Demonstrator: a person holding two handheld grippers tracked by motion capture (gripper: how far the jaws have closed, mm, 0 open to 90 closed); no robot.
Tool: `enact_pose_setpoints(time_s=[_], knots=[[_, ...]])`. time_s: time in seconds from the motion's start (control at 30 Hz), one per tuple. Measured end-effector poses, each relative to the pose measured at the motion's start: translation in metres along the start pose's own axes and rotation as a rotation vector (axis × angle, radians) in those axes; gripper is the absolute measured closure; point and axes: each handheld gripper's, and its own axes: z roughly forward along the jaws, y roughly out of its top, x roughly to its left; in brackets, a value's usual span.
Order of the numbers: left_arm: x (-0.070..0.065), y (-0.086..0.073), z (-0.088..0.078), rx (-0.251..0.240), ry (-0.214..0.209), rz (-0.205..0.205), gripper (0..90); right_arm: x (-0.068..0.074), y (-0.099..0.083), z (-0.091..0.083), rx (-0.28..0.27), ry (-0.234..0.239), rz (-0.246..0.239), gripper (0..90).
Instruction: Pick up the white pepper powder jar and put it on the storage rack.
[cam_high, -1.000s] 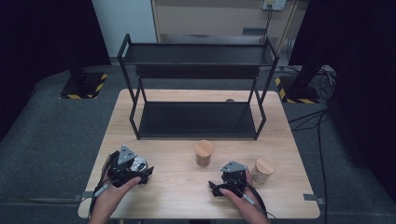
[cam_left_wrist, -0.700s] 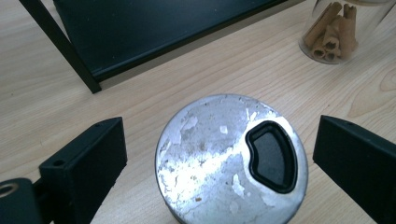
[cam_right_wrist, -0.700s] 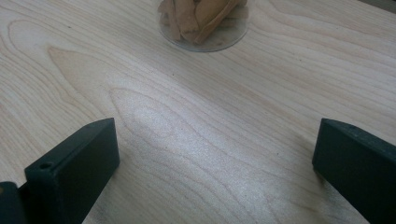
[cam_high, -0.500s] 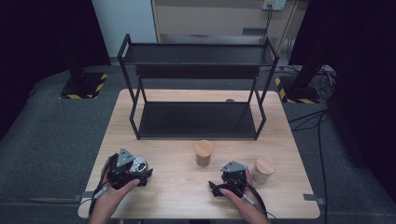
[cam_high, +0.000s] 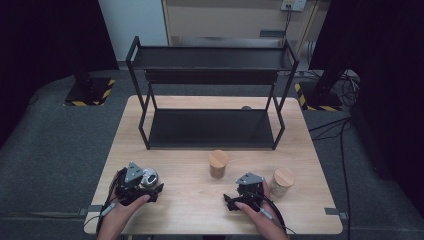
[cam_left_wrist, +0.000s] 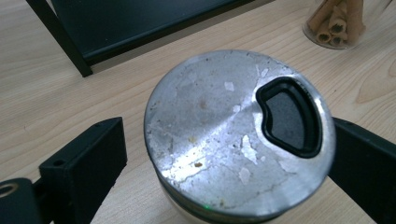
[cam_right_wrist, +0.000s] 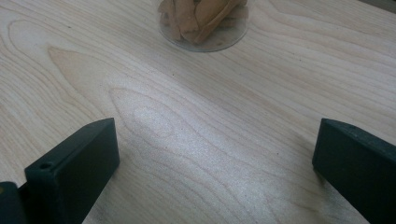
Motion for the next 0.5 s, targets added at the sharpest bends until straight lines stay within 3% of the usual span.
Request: enact_pose_setpoints(time_s=[0.5], knots=[[-0.004, -0.018, 0.014, -0.003, 0.022, 0.005, 2.6, 0.0, 0.0, 0.0, 0.0, 0.0, 0.0, 0.6]])
